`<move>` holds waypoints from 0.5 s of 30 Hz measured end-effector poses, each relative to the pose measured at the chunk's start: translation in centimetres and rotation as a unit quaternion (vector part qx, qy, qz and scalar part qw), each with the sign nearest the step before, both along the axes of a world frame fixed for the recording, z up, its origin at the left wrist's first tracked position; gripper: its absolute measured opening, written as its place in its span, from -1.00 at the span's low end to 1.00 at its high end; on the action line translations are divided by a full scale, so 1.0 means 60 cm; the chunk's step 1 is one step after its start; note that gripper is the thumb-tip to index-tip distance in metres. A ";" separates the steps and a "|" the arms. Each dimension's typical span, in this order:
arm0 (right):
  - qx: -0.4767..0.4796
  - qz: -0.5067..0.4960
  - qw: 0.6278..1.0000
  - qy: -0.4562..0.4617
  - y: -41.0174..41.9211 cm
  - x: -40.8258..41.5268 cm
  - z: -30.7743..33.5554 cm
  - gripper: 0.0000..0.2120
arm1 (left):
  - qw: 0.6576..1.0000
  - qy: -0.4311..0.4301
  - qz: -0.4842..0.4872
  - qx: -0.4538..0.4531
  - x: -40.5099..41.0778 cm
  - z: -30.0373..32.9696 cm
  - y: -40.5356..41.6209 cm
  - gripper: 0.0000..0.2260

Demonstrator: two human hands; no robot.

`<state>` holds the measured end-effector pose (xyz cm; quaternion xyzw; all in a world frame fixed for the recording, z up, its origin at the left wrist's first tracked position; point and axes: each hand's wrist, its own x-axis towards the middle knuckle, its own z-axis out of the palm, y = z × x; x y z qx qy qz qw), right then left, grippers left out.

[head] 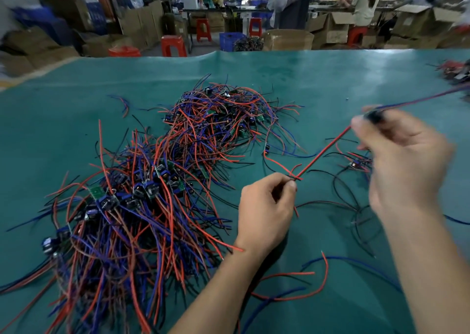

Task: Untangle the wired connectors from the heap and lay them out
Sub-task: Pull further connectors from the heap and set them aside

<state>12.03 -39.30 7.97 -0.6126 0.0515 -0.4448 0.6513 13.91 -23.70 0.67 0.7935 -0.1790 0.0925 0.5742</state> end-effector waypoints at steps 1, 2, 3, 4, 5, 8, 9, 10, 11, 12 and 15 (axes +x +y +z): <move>0.002 -0.006 1.000 -0.018 0.004 -0.003 0.017 -0.82 | 1.000 0.003 0.003 0.004 0.001 0.001 0.000 -0.84; 0.000 -0.002 0.999 -0.036 0.013 -0.006 0.036 -0.85 | 1.000 0.008 0.008 0.011 0.002 0.001 0.000 -0.84; -0.007 0.010 0.999 -0.052 0.024 -0.008 0.057 -0.89 | 1.000 0.012 0.013 0.016 0.003 0.000 0.000 -0.84; -0.024 0.027 0.997 -0.063 0.035 -0.008 0.081 -0.89 | 1.000 0.015 0.017 0.019 0.004 0.001 0.000 -0.85; -0.044 0.046 0.996 -0.064 0.046 -0.006 0.105 -0.88 | 1.000 0.016 0.019 0.020 0.002 0.002 0.000 -0.85; -0.108 0.144 0.984 0.000 0.107 0.019 0.160 -0.97 | 0.999 0.014 0.020 0.028 -0.001 0.007 0.001 -0.86; -0.132 0.185 0.973 0.032 0.133 0.032 0.169 -0.95 | 0.999 0.013 0.022 0.025 -0.001 0.008 0.001 -0.87; -0.175 0.208 0.960 0.064 0.159 0.047 0.174 -0.87 | 0.999 0.015 0.025 0.019 -0.002 0.009 0.002 -0.88; -0.233 0.219 0.942 0.096 0.184 0.065 0.176 -0.76 | 0.999 0.018 0.029 0.010 -0.003 0.011 0.002 -0.89; -0.294 0.223 0.920 0.130 0.204 0.081 0.173 -0.64 | 0.999 0.023 0.032 0.001 -0.002 0.012 0.003 -0.89; -0.453 0.188 0.834 0.252 0.207 0.139 0.148 -0.55 | 0.998 0.034 0.044 -0.013 -0.003 0.013 0.004 -0.88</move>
